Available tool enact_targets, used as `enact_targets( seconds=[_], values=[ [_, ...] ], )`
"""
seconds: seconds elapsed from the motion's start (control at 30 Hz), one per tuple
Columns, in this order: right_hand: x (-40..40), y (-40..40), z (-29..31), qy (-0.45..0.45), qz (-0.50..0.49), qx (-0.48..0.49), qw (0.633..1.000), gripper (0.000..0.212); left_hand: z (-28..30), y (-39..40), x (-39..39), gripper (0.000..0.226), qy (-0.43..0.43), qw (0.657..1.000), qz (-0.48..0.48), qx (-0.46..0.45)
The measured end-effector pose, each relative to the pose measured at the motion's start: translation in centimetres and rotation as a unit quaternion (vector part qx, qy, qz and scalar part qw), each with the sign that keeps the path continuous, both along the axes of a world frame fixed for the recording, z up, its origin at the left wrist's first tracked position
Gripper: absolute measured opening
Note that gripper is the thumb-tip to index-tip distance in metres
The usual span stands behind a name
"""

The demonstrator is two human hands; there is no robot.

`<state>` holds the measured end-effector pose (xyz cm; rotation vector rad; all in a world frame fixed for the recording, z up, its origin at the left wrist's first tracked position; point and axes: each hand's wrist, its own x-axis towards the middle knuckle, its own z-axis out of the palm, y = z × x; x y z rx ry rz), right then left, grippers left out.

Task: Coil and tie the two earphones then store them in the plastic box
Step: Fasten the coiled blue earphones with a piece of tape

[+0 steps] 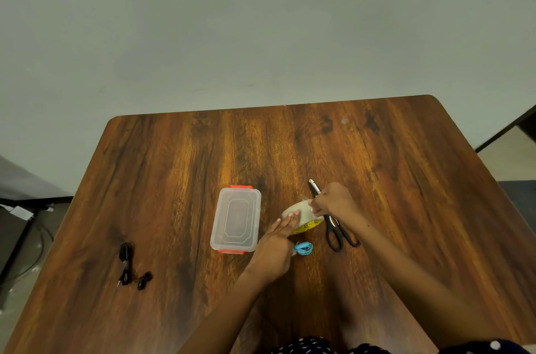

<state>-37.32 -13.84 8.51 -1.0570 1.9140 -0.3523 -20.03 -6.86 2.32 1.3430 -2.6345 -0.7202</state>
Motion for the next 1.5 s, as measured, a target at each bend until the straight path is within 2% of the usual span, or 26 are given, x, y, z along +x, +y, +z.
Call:
enact_targets(
  seconds=[0.07, 0.17, 0.23, 0.3, 0.37, 0.4, 0.43, 0.47, 0.5, 0.53, 0.57, 0.6, 0.63, 0.8, 1.0, 1.13, 1.3, 1.4, 1.5],
  values=[
    [0.2, 0.2, -0.1, 0.001, -0.004, -0.016, 1.000, 0.023, 0.2, -0.1, -0.4, 0.024, 0.011, 0.999, 0.027, 0.030],
    [0.3, 0.2, -0.1, -0.031, -0.036, -0.013, 0.999, 0.023, 0.2, -0.4, -0.5, 0.060, 0.034, 0.992, 0.086, 0.085],
    [0.2, 0.1, 0.0, -0.073, -0.067, 0.010, 0.995, 0.022, 0.4, -0.5, -0.5, 0.068, 0.041, 0.987, 0.104, 0.116],
    [0.3, 0.1, 0.0, -0.103, -0.082, 0.032, 0.991, 0.021, 0.4, -0.7, -0.3, 0.055, 0.059, 0.985, 0.104, 0.123],
    [0.3, 0.0, 0.2, -0.103, -0.084, 0.032, 0.991, 0.021, 0.7, -0.8, -0.1, 0.032, 0.137, 0.970, 0.117, 0.163],
    [0.3, -0.1, 0.0, -0.097, -0.084, 0.024, 0.991, 0.020, 1.2, -0.9, 0.1, 0.023, 0.211, 0.940, 0.145, 0.224],
    [0.4, -0.2, 0.0, -0.085, -0.082, 0.015, 0.993, 0.018, 1.9, -0.9, 0.3, 0.016, 0.300, 0.885, 0.186, 0.305],
    [0.5, -0.2, 0.0, -0.067, -0.075, 0.007, 0.995, 0.015, 2.7, -1.0, 0.5, 0.012, 0.393, 0.804, 0.224, 0.387],
    [0.6, -0.1, 0.1, -0.048, -0.067, 0.003, 0.997, 0.013, 3.5, -1.0, 0.6, 0.010, 0.477, 0.707, 0.251, 0.458],
    [0.9, 0.0, 0.3, -0.031, -0.063, 0.001, 0.997, 0.013, 4.1, -1.0, 0.6, 0.014, 0.548, 0.611, 0.259, 0.509],
    [1.2, 0.1, 0.4, -0.019, -0.061, -0.001, 0.998, 0.016, 4.4, -1.1, 0.6, 0.026, 0.604, 0.533, 0.258, 0.533],
    [1.4, 0.3, 0.5, -0.005, -0.056, -0.007, 0.998, 0.018, 4.6, -1.2, 0.5, 0.036, 0.644, 0.481, 0.252, 0.538],
    [1.7, 0.4, 0.6, 0.014, -0.048, -0.011, 0.999, 0.020, 4.9, -1.2, 0.4, 0.040, 0.669, 0.453, 0.251, 0.533],
    [3.2, 1.0, 0.2, 0.059, -0.012, -0.035, 0.998, 0.023, 6.2, -0.5, -0.3, 0.037, 0.711, 0.423, 0.261, 0.499],
    [4.6, 1.7, 0.2, 0.107, 0.005, -0.056, 0.993, 0.021, 6.1, -0.3, -0.2, 0.043, 0.727, 0.420, 0.279, 0.466],
    [4.9, 2.5, 0.2, 0.113, 0.026, -0.062, 0.991, 0.015, 5.3, -0.4, 0.6, 0.070, 0.733, 0.405, 0.313, 0.448],
    [5.5, 3.6, -0.5, 0.062, 0.100, -0.083, 0.990, 0.015, 3.7, -0.8, 2.1, 0.084, 0.709, 0.425, 0.315, 0.467],
    [5.6, 4.2, 0.0, 0.050, 0.122, -0.101, 0.986, 0.015, 3.6, -0.8, 2.7, 0.079, 0.703, 0.426, 0.315, 0.474],
    [4.3, 5.0, 0.4, 0.084, 0.096, -0.160, 0.979, 0.019, 3.4, -0.7, 3.2, 0.074, 0.694, 0.429, 0.318, 0.483]
  ],
)
